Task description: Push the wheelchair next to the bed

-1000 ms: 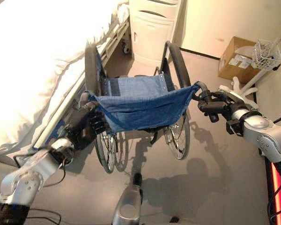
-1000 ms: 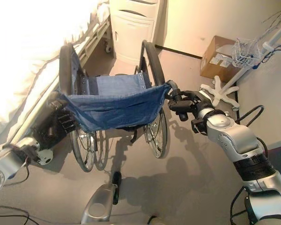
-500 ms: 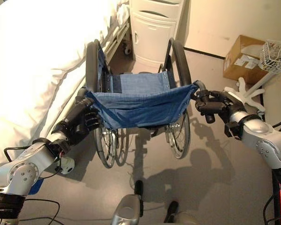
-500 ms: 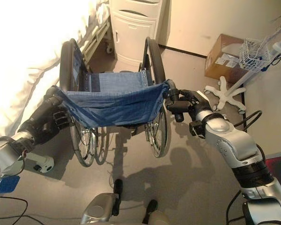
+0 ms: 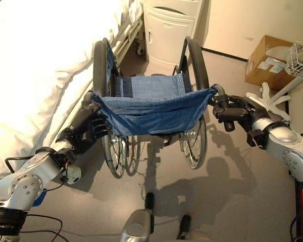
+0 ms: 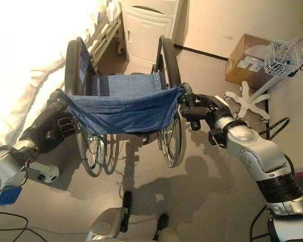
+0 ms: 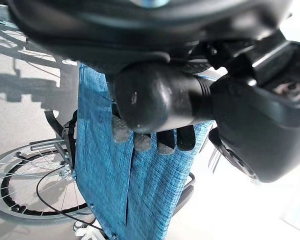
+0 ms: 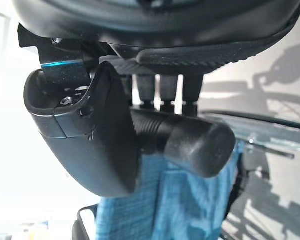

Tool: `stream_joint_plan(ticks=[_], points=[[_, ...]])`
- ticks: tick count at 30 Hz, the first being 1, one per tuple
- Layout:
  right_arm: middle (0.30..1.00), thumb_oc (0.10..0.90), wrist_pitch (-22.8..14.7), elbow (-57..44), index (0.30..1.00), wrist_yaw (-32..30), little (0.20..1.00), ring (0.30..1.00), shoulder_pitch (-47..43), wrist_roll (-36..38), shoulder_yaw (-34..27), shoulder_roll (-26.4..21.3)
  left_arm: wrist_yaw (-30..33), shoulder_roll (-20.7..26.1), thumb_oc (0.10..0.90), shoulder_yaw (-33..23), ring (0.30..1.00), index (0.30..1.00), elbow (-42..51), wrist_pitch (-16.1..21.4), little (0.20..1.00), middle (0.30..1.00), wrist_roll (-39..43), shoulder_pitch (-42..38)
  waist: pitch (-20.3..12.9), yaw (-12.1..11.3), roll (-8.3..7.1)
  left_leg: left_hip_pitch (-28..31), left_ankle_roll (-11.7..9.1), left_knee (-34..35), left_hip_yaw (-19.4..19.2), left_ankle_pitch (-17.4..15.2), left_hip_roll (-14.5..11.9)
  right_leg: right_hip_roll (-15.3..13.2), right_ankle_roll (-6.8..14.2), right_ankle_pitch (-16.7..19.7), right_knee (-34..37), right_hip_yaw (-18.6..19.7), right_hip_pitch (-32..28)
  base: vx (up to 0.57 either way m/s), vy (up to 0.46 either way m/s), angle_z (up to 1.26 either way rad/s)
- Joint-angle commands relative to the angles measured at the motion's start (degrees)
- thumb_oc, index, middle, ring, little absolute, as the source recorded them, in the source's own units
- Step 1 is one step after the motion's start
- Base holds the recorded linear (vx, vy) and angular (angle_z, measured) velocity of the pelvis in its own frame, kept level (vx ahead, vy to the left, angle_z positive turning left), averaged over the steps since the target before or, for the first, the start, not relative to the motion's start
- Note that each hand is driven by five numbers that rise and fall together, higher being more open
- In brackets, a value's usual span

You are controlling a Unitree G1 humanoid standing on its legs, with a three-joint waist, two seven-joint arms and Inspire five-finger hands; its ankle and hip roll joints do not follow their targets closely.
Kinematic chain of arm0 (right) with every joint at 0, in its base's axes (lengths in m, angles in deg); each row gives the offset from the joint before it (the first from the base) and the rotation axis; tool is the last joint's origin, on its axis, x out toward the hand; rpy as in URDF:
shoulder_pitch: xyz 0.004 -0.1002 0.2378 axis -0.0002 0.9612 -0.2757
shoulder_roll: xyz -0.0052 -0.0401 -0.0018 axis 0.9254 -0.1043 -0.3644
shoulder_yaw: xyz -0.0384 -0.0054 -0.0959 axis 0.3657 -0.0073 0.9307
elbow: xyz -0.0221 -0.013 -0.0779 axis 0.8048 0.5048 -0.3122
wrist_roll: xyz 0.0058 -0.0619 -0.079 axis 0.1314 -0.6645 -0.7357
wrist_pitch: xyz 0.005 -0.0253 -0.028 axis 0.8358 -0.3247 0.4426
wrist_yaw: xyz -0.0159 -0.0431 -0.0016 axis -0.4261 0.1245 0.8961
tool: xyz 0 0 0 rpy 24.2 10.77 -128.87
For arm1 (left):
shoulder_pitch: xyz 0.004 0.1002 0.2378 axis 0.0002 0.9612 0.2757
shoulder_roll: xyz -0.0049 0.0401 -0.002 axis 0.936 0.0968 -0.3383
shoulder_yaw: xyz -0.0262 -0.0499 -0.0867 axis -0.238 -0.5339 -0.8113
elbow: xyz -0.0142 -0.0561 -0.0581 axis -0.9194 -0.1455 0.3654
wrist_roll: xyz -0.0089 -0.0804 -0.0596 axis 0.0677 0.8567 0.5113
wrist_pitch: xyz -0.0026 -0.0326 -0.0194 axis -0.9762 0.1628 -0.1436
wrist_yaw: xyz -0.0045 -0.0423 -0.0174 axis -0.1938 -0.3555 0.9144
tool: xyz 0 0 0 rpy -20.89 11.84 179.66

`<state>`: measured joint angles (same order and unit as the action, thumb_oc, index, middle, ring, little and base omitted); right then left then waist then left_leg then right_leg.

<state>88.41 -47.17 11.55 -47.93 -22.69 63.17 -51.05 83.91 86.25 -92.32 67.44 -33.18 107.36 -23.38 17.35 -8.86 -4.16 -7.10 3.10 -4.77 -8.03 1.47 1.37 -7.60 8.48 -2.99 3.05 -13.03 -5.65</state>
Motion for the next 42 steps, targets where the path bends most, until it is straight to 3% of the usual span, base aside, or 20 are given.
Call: stream_joint_plan(ticks=[1,5,6,7,8,9,21,33,39,42], points=[[0.300,0.400,-0.7,-3.7,0.300,3.8,0.300,0.300,-0.3,5.3,7.5,1.7,-0.5,0.0,0.400,-5.2,0.300,0.300,5.9,8.9,0.300,0.300,2.0,-6.4,-3.6,1.8,0.80,2.2,-4.9,-1.0,1.2,-1.3,-0.5,0.5,-1.3,6.2,-0.1,0.5,3.7,0.04,-0.022,0.00],[0.300,0.400,-0.8,-3.9,0.300,3.3,0.300,0.300,0.4,5.6,7.3,1.8,0.1,0.1,0.400,-6.0,0.300,0.300,6.9,8.5,0.300,0.300,2.0,-5.4,-3.7,1.6,0.84,2.7,-4.9,-0.8,1.0,-1.4,-0.7,0.6,-1.3,6.1,-0.1,0.0,3.4,0.02,-0.011,0.00],[0.300,0.400,-0.8,-3.8,0.300,3.0,0.300,0.300,0.5,5.6,7.2,2.0,0.6,0.0,0.485,-6.1,0.427,0.427,6.9,8.4,0.427,0.427,1.8,-5.2,-3.8,1.6,0.87,2.9,-4.9,-0.6,1.0,-1.4,-0.8,0.6,-1.4,6.0,-0.1,-0.1,3.3,0.00,0.000,0.00],[0.425,0.483,-1.1,-3.6,0.425,2.3,0.425,0.425,0.7,5.7,7.3,2.1,1.3,0.1,0.800,-6.3,0.900,0.900,6.8,8.3,0.900,0.900,0.7,-5.0,-3.9,1.5,0.91,3.2,-4.9,-0.4,0.9,-1.4,-0.8,0.7,-1.3,6.0,-0.1,-0.3,3.1,0.00,0.000,0.00],[0.547,0.565,-1.1,-3.6,0.547,2.2,0.547,0.547,0.7,5.7,7.3,2.1,1.4,0.1,0.800,-6.3,0.900,0.900,6.8,8.3,0.900,0.900,0.5,-5.0,-3.9,1.5,0.92,3.3,-4.9,-0.4,0.9,-1.4,-0.8,0.7,-1.3,6.0,0.0,-0.3,3.1,0.00,0.000,0.00],[0.900,0.800,-1.2,-3.6,0.900,1.6,0.900,0.900,0.7,5.3,7.1,2.2,1.5,0.3,0.800,-6.5,0.900,0.900,6.3,8.6,0.900,0.900,-1.3,-4.8,-4.0,1.6,0.96,3.5,-4.9,-0.2,0.9,-1.5,-0.9,0.7,-1.3,5.9,-0.1,-0.3,3.0,0.00,0.000,0.00],[0.900,0.800,-3.4,-5.2,0.900,-4.1,0.900,0.900,4.5,8.1,-0.2,-0.3,2.3,3.0,0.800,-15.6,0.900,0.900,4.3,9.6,0.900,0.900,-5.8,1.7,-5.2,1.5,1.15,5.9,-5.0,2.0,0.8,-1.4,-1.4,1.5,-1.4,5.5,0.2,-1.1,2.1,0.00,0.000,0.00],[0.900,0.800,-6.6,-7.0,0.900,-7.2,0.900,0.900,16.1,10.5,-15.4,-0.9,0.0,1.0,0.800,-28.0,0.900,0.900,4.8,9.8,0.900,0.900,-13.0,13.5,-6.6,1.5,1.75,7.8,-5.4,5.4,0.7,-0.7,-2.1,2.1,-1.3,5.3,1.3,-1.9,1.5,-0.01,-0.004,0.00],[0.900,0.800,-10.5,-6.2,0.900,-10.2,0.900,0.900,21.5,14.7,-22.7,0.4,-0.9,0.4,0.800,-34.1,0.900,0.900,3.2,9.9,0.900,0.900,-18.9,20.5,-6.9,1.6,2.23,8.2,-5.8,6.6,0.8,-0.1,-2.4,2.2,-1.3,5.1,1.6,-2.6,1.5,-0.04,-0.004,0.07],[0.900,0.800,-12.1,-5.3,0.900,-12.1,0.900,0.900,22.1,17.5,-25.0,0.4,-0.6,1.3,0.800,-36.5,0.900,0.900,2.1,10.2,0.900,0.900,-17.9,22.2,-7.2,1.6,2.34,8.5,-6.0,6.9,0.9,-0.1,-2.5,2.2,-1.2,5.0,1.6,-3.0,1.4,-0.01,0.002,0.15]])
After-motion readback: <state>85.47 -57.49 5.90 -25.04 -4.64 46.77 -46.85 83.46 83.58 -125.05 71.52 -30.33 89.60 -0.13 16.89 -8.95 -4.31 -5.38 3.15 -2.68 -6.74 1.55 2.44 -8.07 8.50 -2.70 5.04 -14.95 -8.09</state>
